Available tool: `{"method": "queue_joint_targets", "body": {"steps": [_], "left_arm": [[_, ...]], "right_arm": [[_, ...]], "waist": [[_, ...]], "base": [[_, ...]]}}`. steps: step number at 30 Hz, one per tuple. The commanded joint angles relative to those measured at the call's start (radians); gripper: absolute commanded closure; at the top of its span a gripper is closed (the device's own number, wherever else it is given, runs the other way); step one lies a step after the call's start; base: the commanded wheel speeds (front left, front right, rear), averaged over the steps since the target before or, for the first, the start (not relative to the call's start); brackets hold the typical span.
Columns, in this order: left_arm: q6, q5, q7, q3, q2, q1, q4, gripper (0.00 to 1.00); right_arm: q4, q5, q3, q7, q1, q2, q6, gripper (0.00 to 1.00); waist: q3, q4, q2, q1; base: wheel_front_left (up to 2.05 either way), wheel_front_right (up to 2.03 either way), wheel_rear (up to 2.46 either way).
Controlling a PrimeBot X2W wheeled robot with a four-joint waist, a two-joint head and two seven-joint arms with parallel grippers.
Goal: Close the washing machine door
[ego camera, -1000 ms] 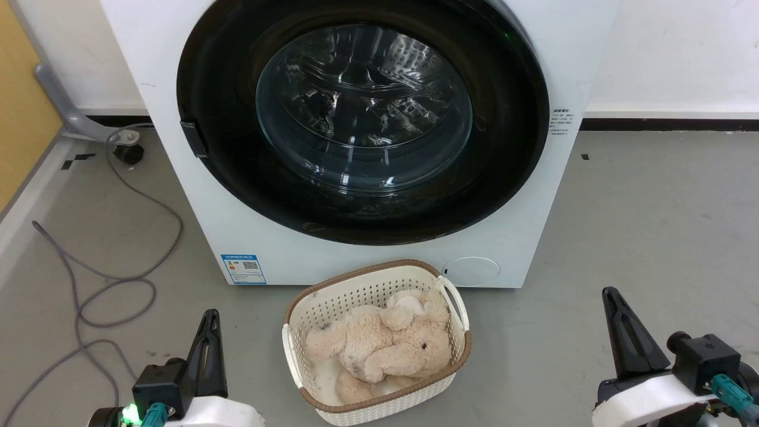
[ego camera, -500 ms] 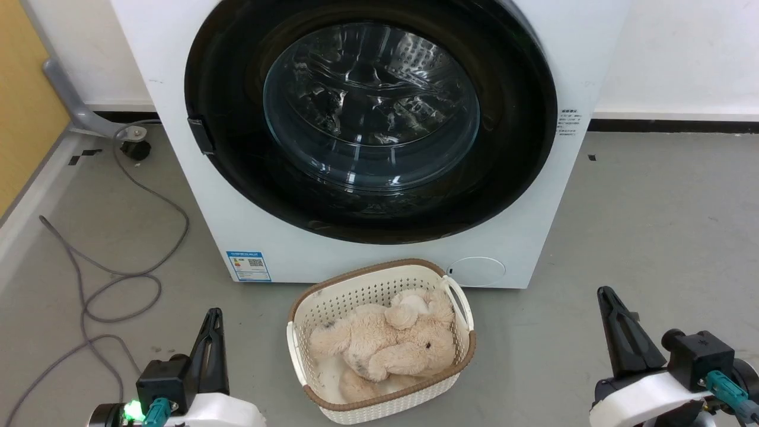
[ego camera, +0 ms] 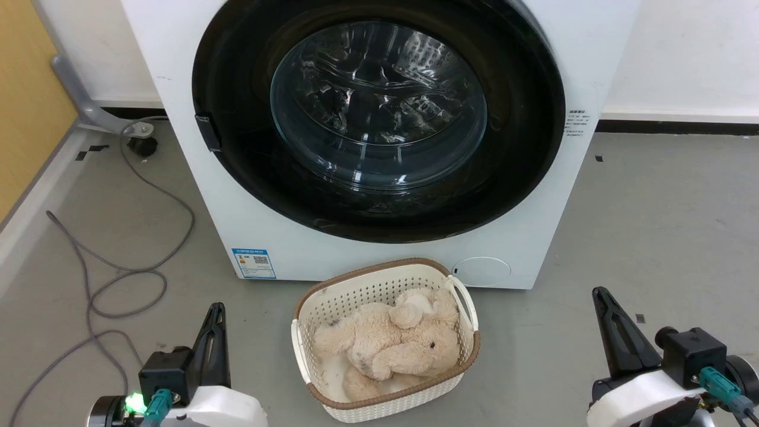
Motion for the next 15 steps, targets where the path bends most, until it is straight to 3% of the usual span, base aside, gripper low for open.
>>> {"method": "queue_joint_targets", "body": {"steps": [1, 15], "left_arm": [[-0.007, 0.010, 0.005, 0.001, 0.001, -0.012, -0.004, 1.00], [-0.019, 0.023, 0.033, 0.001, 0.001, -0.021, -0.010, 1.00]], "right_arm": [[-0.008, -0.002, 0.002, 0.005, 0.003, 0.003, -0.001, 1.00], [-0.022, -0.013, 0.010, 0.033, 0.003, 0.004, -0.001, 1.00]], "waist": [[0.000, 0.001, -0.0001, 0.0000], [0.003, 0.014, -0.0001, 0.0000]], "base": [[0.00, 0.00, 0.00], [0.00, 0.00, 0.00]]}}
